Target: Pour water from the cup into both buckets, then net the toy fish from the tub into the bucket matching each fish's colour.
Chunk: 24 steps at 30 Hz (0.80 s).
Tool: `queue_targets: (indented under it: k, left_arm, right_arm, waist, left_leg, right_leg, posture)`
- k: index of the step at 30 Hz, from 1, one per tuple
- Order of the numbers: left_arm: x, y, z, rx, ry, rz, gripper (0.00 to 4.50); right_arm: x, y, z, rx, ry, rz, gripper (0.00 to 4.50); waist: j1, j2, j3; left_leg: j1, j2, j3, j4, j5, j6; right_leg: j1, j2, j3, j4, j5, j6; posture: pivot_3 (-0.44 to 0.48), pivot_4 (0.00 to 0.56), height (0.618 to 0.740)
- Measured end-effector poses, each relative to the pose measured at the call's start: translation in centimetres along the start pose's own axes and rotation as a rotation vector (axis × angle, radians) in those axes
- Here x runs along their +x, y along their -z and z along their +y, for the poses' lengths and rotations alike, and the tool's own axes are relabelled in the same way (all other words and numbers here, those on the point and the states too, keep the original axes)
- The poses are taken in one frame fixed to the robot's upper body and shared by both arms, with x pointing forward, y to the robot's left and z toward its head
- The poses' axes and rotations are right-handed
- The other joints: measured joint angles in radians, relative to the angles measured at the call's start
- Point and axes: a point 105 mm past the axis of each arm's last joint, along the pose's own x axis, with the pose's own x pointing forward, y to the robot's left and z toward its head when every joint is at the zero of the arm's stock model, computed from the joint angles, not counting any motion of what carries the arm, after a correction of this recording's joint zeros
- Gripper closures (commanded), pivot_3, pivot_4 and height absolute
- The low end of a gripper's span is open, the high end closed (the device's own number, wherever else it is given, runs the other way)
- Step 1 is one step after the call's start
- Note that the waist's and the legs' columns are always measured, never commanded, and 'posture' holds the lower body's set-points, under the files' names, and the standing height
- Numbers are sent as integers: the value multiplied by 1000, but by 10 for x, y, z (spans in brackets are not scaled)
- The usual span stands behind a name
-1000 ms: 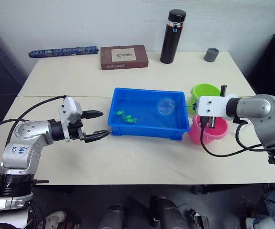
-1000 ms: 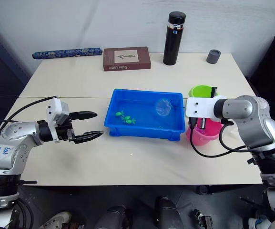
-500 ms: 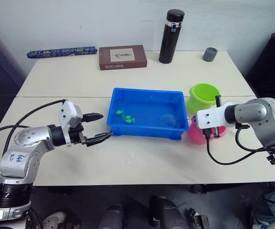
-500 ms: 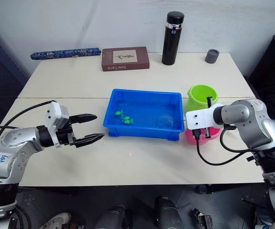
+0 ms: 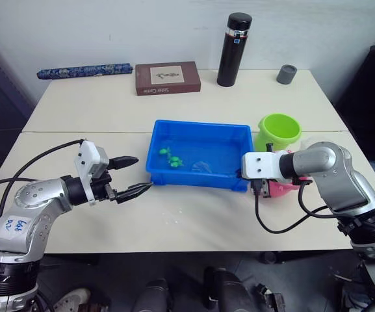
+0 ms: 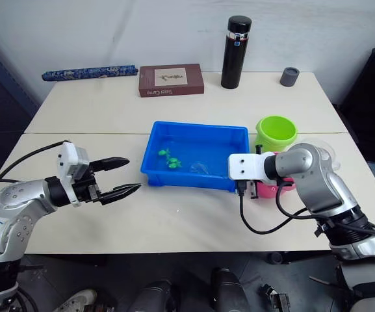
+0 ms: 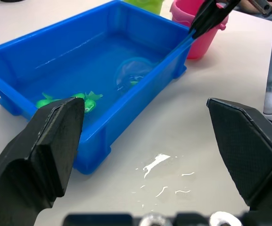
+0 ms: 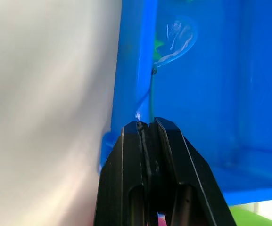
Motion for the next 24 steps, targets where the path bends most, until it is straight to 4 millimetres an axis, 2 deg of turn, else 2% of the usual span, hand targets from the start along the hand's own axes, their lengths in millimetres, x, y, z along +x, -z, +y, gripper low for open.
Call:
queue_targets:
  k: [5, 11, 24]
  left_arm:
    - [-2, 0, 1, 3, -8, 7, 17]
    - [-2, 0, 2, 4, -9, 8, 17]
    - [-2, -2, 2, 13, -2, 1, 17]
  right_arm:
    - [4, -2, -3, 235, -26, -25, 4500]
    - [-1, -3, -10, 443, -43, -18, 4500]
    - [-7, -5, -20, 623, -47, -25, 4500]
  waist:
    - [-1, 0, 0]
    - [-1, 0, 0]
    - [-1, 0, 0]
  left_leg:
    - [0, 0, 0, 0, 0, 0]
    - [0, 0, 0, -1, 0, 0]
    - [-1, 0, -1, -2, 0, 0]
  right_leg:
    - [0, 0, 0, 0, 0, 0]
    - [0, 0, 0, -1, 0, -1]
    - [-1, 0, 0, -4, 0, -1]
  posture:
    - [0, 150, 740]
    - [0, 150, 740]
    - [0, 150, 740]
